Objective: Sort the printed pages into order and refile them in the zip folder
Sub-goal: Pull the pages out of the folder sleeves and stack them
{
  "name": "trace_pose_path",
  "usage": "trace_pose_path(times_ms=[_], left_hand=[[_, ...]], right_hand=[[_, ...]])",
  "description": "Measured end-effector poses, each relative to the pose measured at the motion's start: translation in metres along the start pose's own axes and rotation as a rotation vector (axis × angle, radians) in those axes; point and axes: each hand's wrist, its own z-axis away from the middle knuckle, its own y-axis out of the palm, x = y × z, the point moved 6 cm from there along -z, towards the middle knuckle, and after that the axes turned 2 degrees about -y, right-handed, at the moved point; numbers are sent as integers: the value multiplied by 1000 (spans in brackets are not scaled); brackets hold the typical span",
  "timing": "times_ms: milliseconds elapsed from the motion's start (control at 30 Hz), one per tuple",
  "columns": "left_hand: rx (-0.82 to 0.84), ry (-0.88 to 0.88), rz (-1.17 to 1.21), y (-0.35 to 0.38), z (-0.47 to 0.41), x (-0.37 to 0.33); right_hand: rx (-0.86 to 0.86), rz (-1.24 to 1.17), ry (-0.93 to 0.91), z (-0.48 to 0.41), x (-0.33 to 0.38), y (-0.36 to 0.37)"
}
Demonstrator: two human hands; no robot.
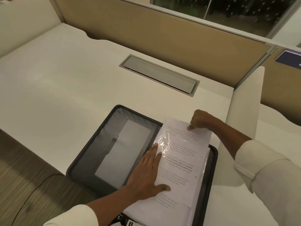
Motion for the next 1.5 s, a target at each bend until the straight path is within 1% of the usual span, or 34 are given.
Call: trace_pose_path(times_ms=[133,400,633,733,833,900,933,1000,1100,1200,1267,1367,1500], left_hand=[[-11,2,-3,0,6,-2],[48,-13,-24,1,5,-1],[22,5,-9,-7,4,0],[-92,-31,114,-33,-3,9],[-382,-149,260,-89,-21,39],[-565,-239,469,-136,-33,65],[-610,-265,563,-158,-40,77],[-627,-279,633,-202,-51,95],[-613,-208,662,-257,-53,113],[-578,-147,773,-289,-42,136],[-572,-135,868,-302,-34,159],[-587,-174,926,-314,-18,202],[-588,-263,1011,-320,1,261]], right_hand=[[-172,-4,-15,-6,-8,-31],[-502,-55,-96,1,8,-109],[-813,-37,-333,39,40,-181],[-873,-48,-527,70,63,-200],[-871,-72,-698,103,89,-209],[-864,-87,-763,122,108,-211],[-855,-91,-789,129,119,-212],[-835,-89,-842,141,143,-211],[-792,-147,-877,147,180,-207],[-727,-243,-851,138,217,-199],[-669,-328,-798,123,237,-191],[-576,-513,-722,95,259,-174],[-425,-909,-624,63,280,-125]])
